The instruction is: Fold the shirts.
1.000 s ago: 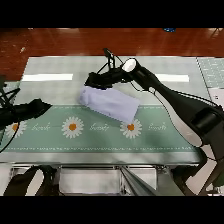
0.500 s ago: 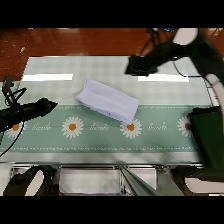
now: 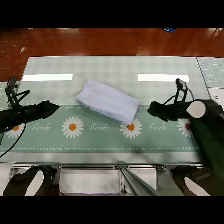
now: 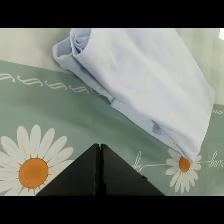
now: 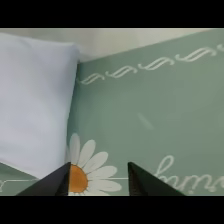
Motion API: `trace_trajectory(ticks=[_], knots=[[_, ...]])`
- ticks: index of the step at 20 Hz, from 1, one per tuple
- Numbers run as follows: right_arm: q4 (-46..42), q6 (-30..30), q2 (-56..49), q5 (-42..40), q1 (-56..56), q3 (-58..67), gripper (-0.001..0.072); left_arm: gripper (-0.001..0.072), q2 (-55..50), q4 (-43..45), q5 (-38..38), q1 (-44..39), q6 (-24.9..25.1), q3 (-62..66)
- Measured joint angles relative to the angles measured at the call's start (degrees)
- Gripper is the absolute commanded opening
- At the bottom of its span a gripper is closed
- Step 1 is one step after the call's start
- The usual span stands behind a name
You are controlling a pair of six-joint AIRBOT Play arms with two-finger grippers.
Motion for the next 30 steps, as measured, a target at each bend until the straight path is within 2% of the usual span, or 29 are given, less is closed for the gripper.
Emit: trace_trajectory(ticks=[5,7,10,12,13,14,15,21,26,30], knots=[[24.5,-17.1,-10.6,-6.5,-0.1,-4.2,0.0409,0.0019,-0.5,0.0,-0.6,0.0,0.3,0.0],[31.6,-23.0,-15.2,-7.2,-0.1,-3.1,0.0409,0.0019,-0.7,0.0,-0.7,0.0,0.4,0.0],[37.4,-28.3,-21.4,-7.2,-0.1,0.6,0.0409,0.0019,-0.8,0.0,-0.8,0.0,0.4,0.0],[39.5,-30.4,-25.5,-6.4,-0.1,4.1,0.0369,0.0019,-1.1,0.0,-0.8,0.0,0.4,0.0],[40.0,-31.2,-27.5,-5.6,-0.1,6.1,0.0366,0.0019,-1.4,0.0,-0.8,0.0,0.4,0.0],[40.2,-32.1,-29.3,-4.9,0.0,8.3,0.0239,0.0019,-1.7,0.0,-0.8,0.0,0.4,0.0],[39.8,-32.8,-30.9,-4.0,0.1,10.5,0.0022,0.0019,-2.1,0.0,-0.7,0.0,0.4,0.0],[37.9,-36.5,-34.4,3.7,0.3,25.4,0.002,0.0019,-4.7,0.0,-0.7,0.0,0.6,0.0],[25.5,-29.6,-34.8,11.3,-0.7,45.0,0.0019,0.0019,-5.6,0.0,-0.7,0.0,2.1,0.0],[14.7,-23.8,-34.7,21.0,-3.9,62.0,0.002,0.0019,-5.9,0.0,-0.7,0.0,2.9,0.0]])
